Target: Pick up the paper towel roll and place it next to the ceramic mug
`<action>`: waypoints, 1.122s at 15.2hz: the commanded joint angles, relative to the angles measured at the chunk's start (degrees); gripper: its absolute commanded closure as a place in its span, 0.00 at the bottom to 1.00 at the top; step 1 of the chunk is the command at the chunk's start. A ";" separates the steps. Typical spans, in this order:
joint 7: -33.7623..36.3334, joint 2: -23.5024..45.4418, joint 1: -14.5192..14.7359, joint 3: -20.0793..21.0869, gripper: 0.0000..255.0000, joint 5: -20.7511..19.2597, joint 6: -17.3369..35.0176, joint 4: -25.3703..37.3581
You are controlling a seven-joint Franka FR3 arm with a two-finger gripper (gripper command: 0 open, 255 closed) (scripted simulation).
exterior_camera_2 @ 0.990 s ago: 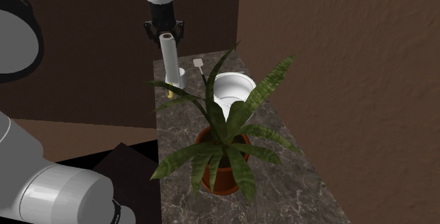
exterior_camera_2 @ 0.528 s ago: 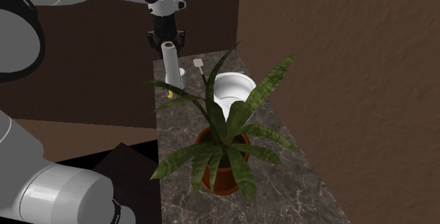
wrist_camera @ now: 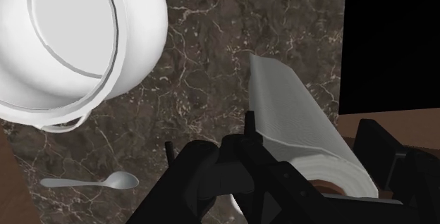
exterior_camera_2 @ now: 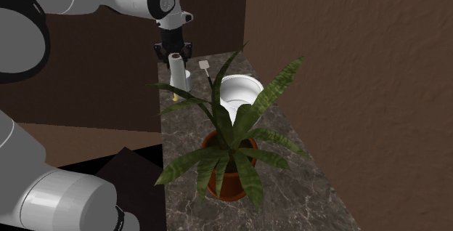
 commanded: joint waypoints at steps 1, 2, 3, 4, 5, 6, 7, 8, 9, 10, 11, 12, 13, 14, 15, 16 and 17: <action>-0.08 0.48 0.01 0.01 1.00 0.10 1.54 -1.03; -0.13 0.69 0.01 0.01 1.00 0.14 2.28 -1.57; -0.18 0.91 0.01 0.01 1.00 0.19 3.02 -2.09; -0.24 1.15 0.01 0.01 1.00 0.24 3.76 -2.59; -0.30 1.40 0.00 0.01 1.00 0.29 4.50 -3.09; -0.36 1.65 0.00 0.01 1.00 0.35 5.23 -3.57; -0.42 1.92 0.00 0.01 1.00 0.41 5.97 -4.04; -0.48 2.21 0.00 0.01 1.00 0.47 6.70 -4.50; -0.55 2.50 -0.01 0.02 1.00 0.54 7.44 -4.94; -0.61 2.80 -0.01 0.02 1.00 0.60 8.17 -5.38; -0.68 3.12 -0.01 0.02 1.00 0.68 8.90 -5.80; -0.75 3.45 -0.02 0.03 1.00 0.75 9.63 -6.20; -0.83 3.78 -0.02 0.03 1.00 0.83 10.36 -6.60; -0.90 4.13 -0.03 0.04 1.00 0.91 11.09 -6.98; -0.98 4.49 -0.03 0.05 1.00 1.00 11.81 -7.35; -1.06 4.87 -0.04 0.05 1.00 1.08 12.53 -7.71; -1.13 5.19 -0.05 0.06 1.00 1.16 13.15 -8.01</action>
